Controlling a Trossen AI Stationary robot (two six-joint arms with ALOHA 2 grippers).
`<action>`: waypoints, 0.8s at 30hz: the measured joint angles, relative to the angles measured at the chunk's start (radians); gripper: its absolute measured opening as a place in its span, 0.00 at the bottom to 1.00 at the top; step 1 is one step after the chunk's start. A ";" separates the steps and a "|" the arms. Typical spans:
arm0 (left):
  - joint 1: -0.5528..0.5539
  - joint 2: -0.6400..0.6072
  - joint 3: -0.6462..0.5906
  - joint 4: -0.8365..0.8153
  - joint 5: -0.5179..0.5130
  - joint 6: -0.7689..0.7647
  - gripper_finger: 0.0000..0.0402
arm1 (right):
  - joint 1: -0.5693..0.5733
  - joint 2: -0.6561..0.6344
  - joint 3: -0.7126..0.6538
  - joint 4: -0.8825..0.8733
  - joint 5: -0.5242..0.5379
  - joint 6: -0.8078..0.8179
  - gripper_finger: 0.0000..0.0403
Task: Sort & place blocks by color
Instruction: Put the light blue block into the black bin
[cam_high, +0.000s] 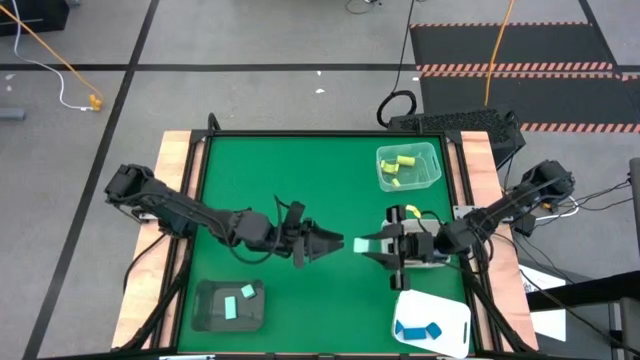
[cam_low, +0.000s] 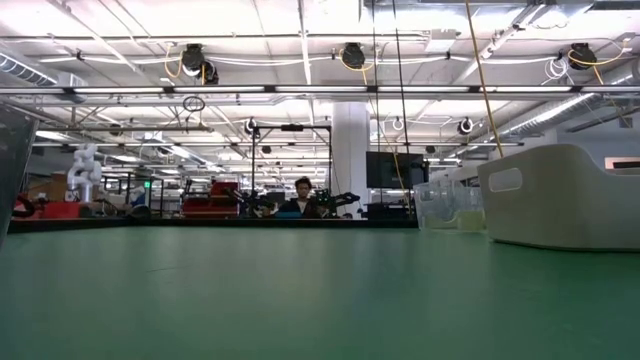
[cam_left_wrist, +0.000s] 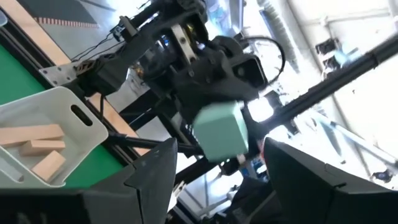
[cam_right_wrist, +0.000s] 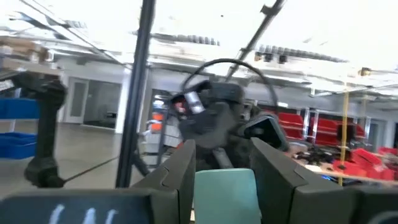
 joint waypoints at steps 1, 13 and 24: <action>0.005 0.000 0.000 0.005 0.002 -0.016 0.60 | -0.010 0.004 0.003 0.000 -0.017 0.000 0.27; 0.035 0.000 0.000 0.015 0.036 -0.062 0.60 | -0.107 0.108 0.073 0.041 -0.136 -0.049 0.27; 0.044 0.001 0.000 0.005 0.080 -0.057 0.59 | -0.150 0.168 0.106 0.040 -0.162 -0.087 0.27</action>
